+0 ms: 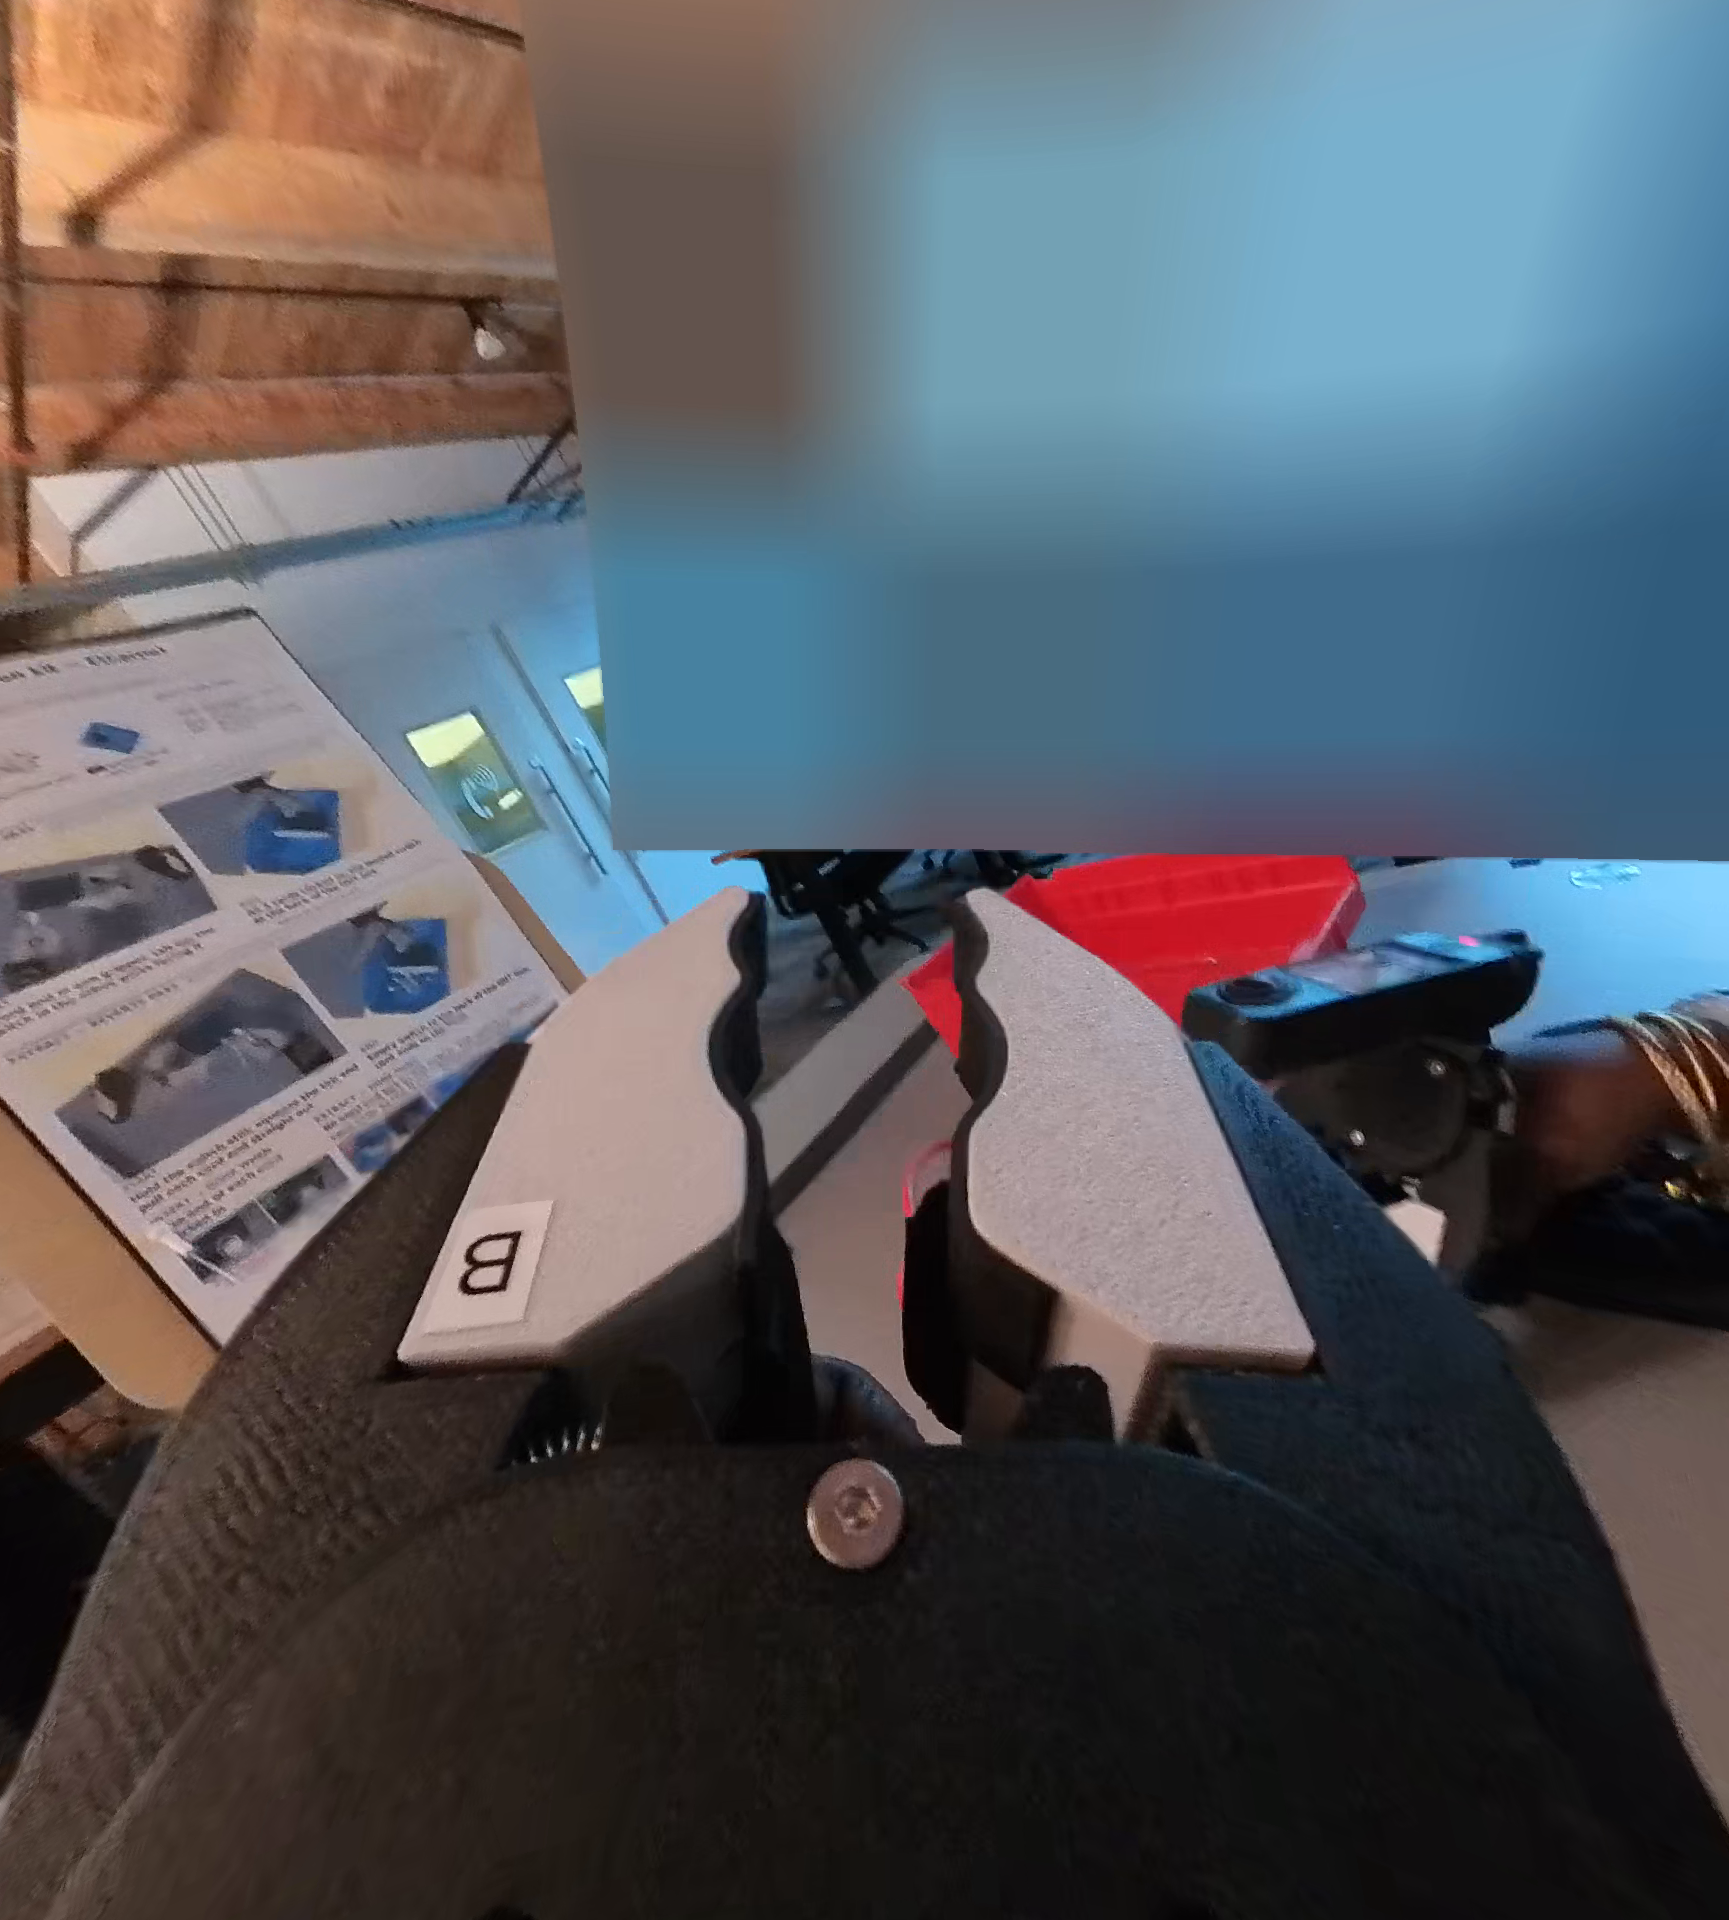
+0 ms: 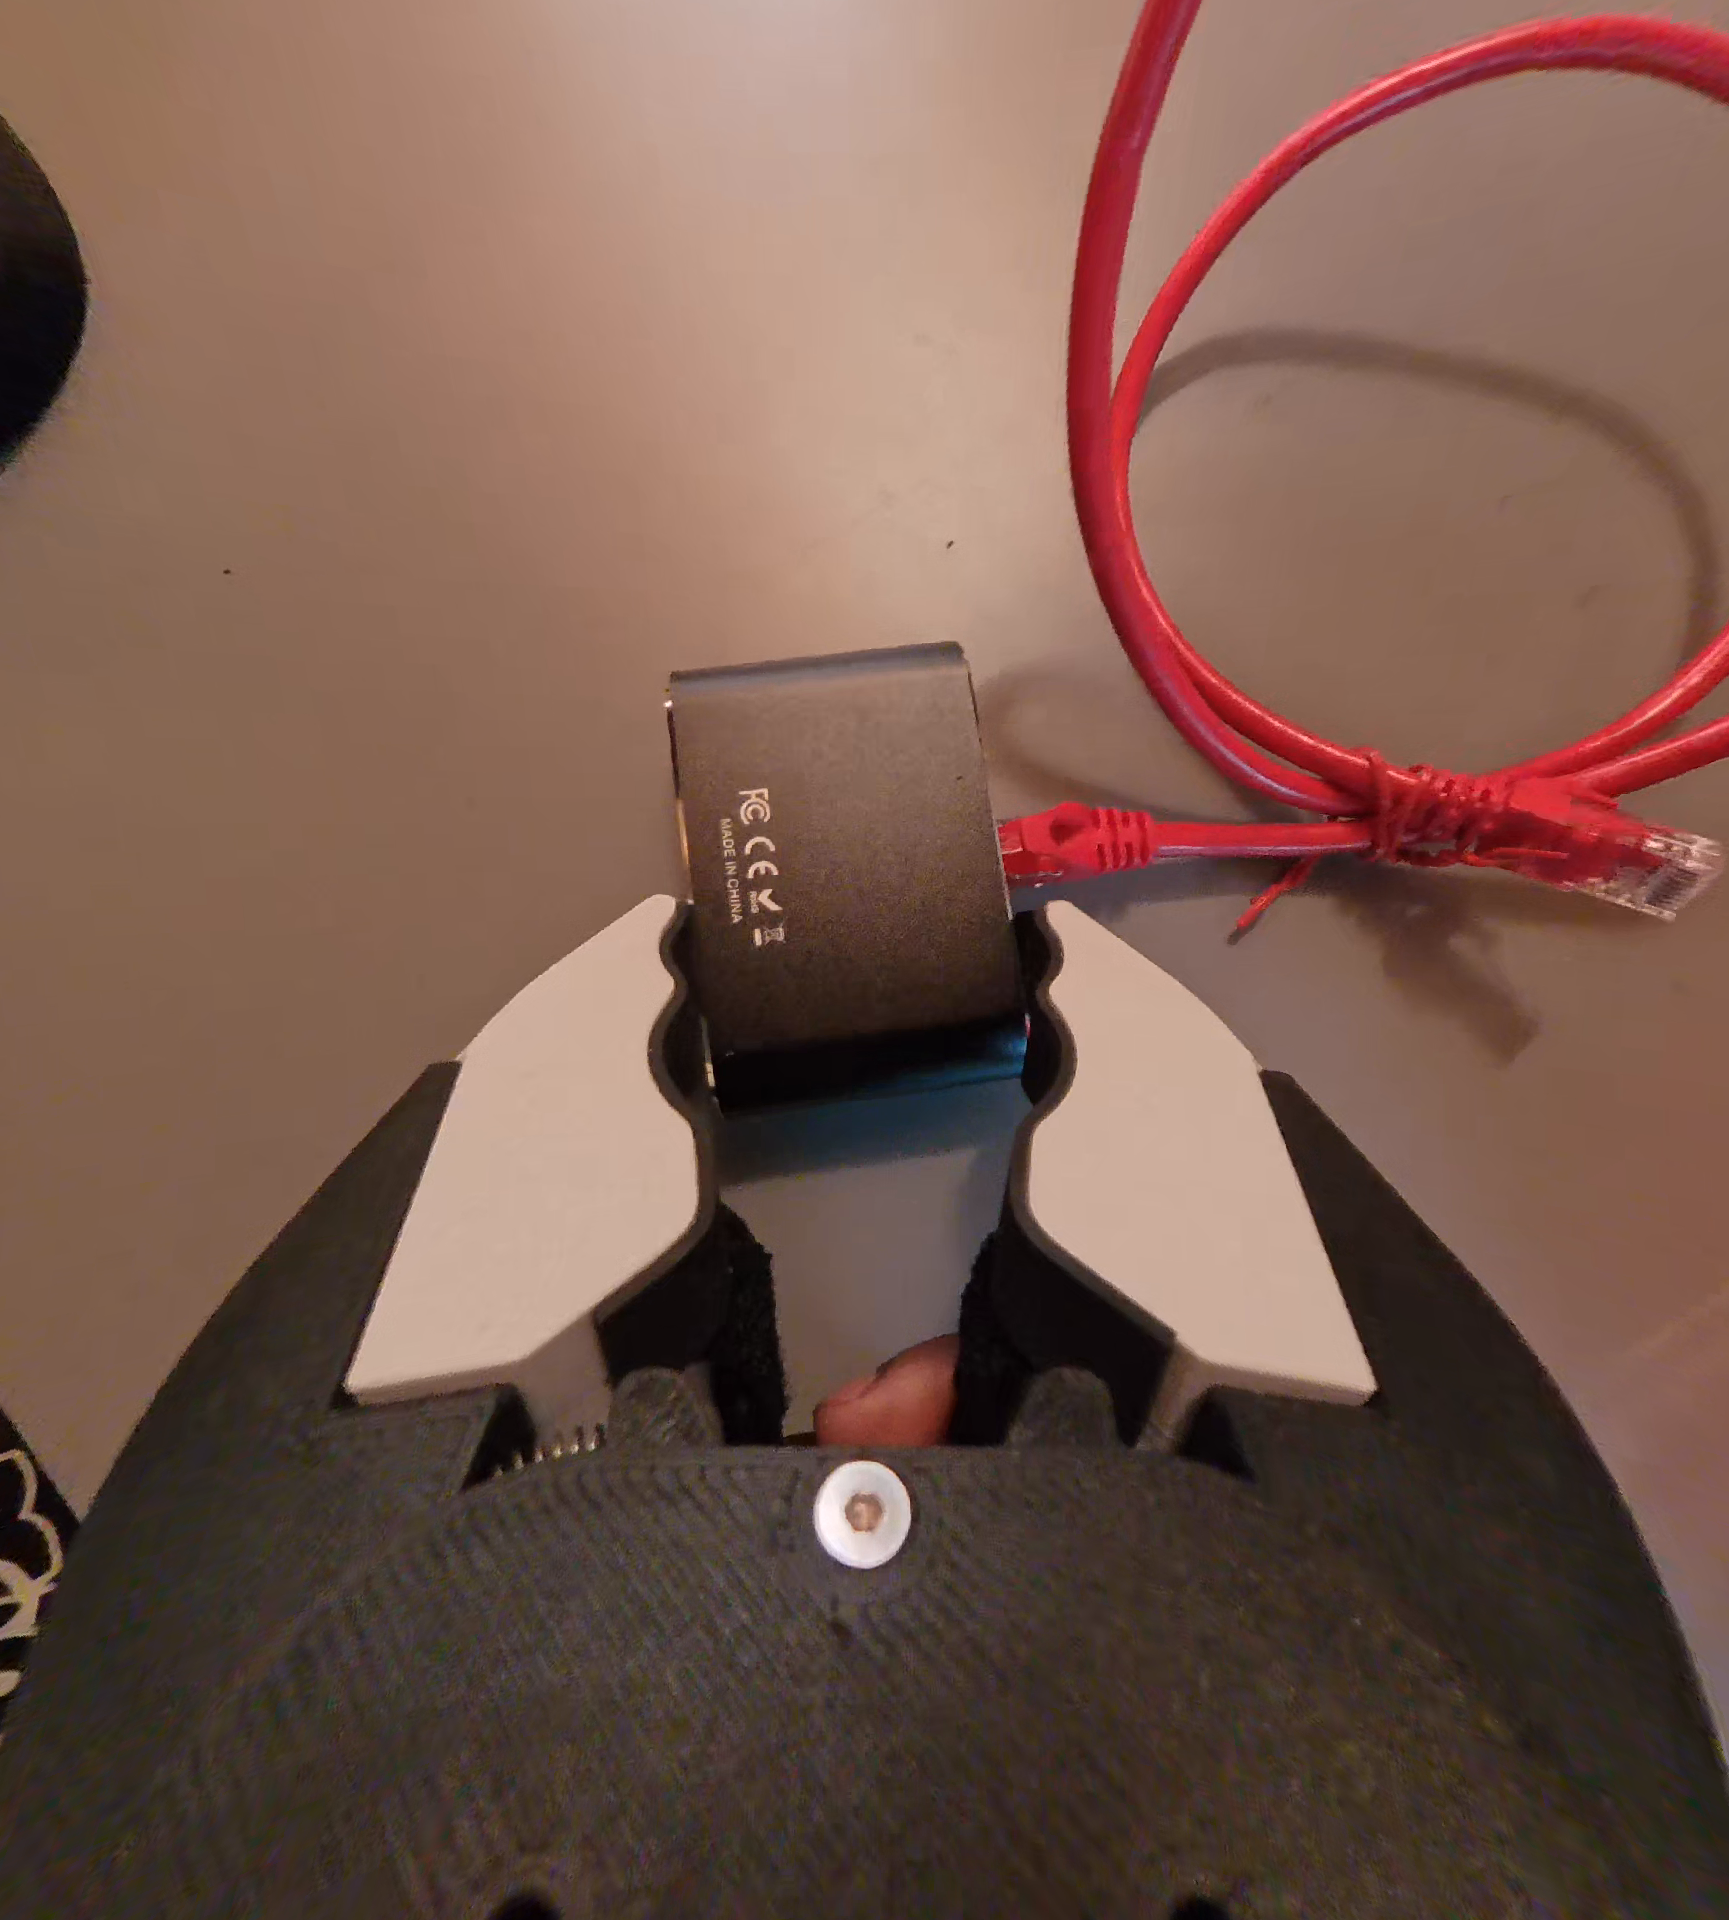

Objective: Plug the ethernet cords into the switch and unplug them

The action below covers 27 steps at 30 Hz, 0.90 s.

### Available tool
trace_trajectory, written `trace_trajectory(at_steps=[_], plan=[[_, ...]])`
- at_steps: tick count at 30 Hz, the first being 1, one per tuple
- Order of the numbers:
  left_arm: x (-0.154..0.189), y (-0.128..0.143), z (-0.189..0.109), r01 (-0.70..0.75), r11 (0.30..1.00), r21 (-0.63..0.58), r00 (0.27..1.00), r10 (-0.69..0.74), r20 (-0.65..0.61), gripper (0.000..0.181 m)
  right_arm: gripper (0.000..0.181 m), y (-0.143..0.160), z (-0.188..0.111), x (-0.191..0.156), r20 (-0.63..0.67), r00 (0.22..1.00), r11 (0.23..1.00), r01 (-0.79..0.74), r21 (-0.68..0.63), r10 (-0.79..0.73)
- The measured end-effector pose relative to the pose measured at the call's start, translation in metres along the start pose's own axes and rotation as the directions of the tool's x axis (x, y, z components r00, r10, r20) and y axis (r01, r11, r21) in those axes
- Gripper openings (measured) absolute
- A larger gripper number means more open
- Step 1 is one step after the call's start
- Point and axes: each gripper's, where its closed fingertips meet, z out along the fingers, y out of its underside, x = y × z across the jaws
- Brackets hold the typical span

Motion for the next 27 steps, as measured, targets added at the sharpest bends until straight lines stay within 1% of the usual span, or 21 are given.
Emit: trace_trajectory(at_steps=[3, 5, 7, 8, 10, 11, 13, 15, 16, 18, 20, 21, 23, 25, 27], plan=[[0.006, 0.021, -0.014, 0.02, 0.995, -0.102, 1.0, -0.021, -0.014, 0.034, 0.061, 0.002, 0.0, -0.002, -0.009, 1.0, 1.0, 0.001, -0.005, -0.001], [0.007, 0.036, -0.036, -0.008, 0.977, -0.212, 1.0, 0.007, -0.005, 0.035, 0.061, 0.004, -0.001, -0.004, -0.012, 1.0, 1.0, -0.013, -0.016, 0.012], [-0.004, 0.05, -0.07, -0.057, 0.934, -0.353, 0.995, 0.083, 0.057, 0.035, 0.061, 0.007, -0.003, -0.008, -0.017, 0.999, 0.999, -0.027, -0.025, 0.027], [-0.012, 0.058, -0.091, -0.058, 0.899, -0.434, 0.99, 0.109, 0.094, 0.035, 0.061, 0.008, -0.004, -0.01, -0.017, 0.999, 0.999, -0.032, -0.025, 0.032], [-0.031, 0.072, -0.138, 0.021, 0.824, -0.566, 0.97, 0.119, 0.211, 0.036, 0.062, 0.008, -0.006, -0.014, -0.012, 0.999, 0.999, -0.037, -0.013, 0.037], [-0.04, 0.077, -0.16, 0.075, 0.792, -0.606, 0.953, 0.122, 0.278, 0.037, 0.07, 0.006, -0.008, -0.015, -0.001, 0.999, 0.999, -0.037, 0.014, 0.037], [-0.052, 0.086, -0.197, 0.172, 0.755, -0.633, 0.912, 0.12, 0.391, 0.038, 0.081, -0.007, -0.018, -0.019, 0.055, 0.998, 0.992, -0.049, 0.114, 0.043], [-0.058, 0.094, -0.22, 0.262, 0.745, -0.613, 0.87, 0.093, 0.484, 0.037, 0.084, -0.03, -0.037, -0.023, 0.141, 0.989, 0.955, -0.074, 0.287, 0.034], [-0.057, 0.099, -0.227, 0.304, 0.738, -0.602, 0.855, 0.067, 0.514, 0.037, 0.083, -0.042, -0.051, -0.022, 0.176, 0.984, 0.917, -0.089, 0.388, 0.021], [-0.052, 0.115, -0.234, 0.405, 0.706, -0.581, 0.831, -0.019, 0.556, 0.037, 0.083, -0.06, -0.079, -0.016, 0.208, 0.978, 0.807, -0.115, 0.579, -0.01], [-0.047, 0.135, -0.238, 0.534, 0.633, -0.56, 0.785, -0.126, 0.606, 0.037, 0.077, -0.067, -0.1, -0.003, 0.187, 0.982, 0.694, -0.127, 0.709, -0.011], [-0.045, 0.146, -0.242, 0.577, 0.584, -0.571, 0.766, -0.145, 0.626, 0.038, 0.073, -0.065, -0.104, 0.004, 0.167, 0.986, 0.654, -0.125, 0.746, -0.002], [-0.047, 0.168, -0.254, 0.613, 0.488, -0.621, 0.746, -0.099, 0.659, 0.038, 0.073, -0.06, -0.105, 0.012, 0.153, 0.988, 0.605, -0.132, 0.785, 0.018], [-0.05, 0.186, -0.261, 0.622, 0.415, -0.664, 0.746, -0.057, 0.663, 0.038, 0.073, -0.062, -0.107, 0.011, 0.182, 0.983, 0.596, -0.152, 0.788, 0.011], [-0.05, 0.201, -0.259, 0.626, 0.364, -0.689, 0.759, -0.082, 0.646, 0.038, 0.071, -0.063, -0.106, 0.007, 0.18, 0.984, 0.592, -0.141, 0.794, -0.008]])
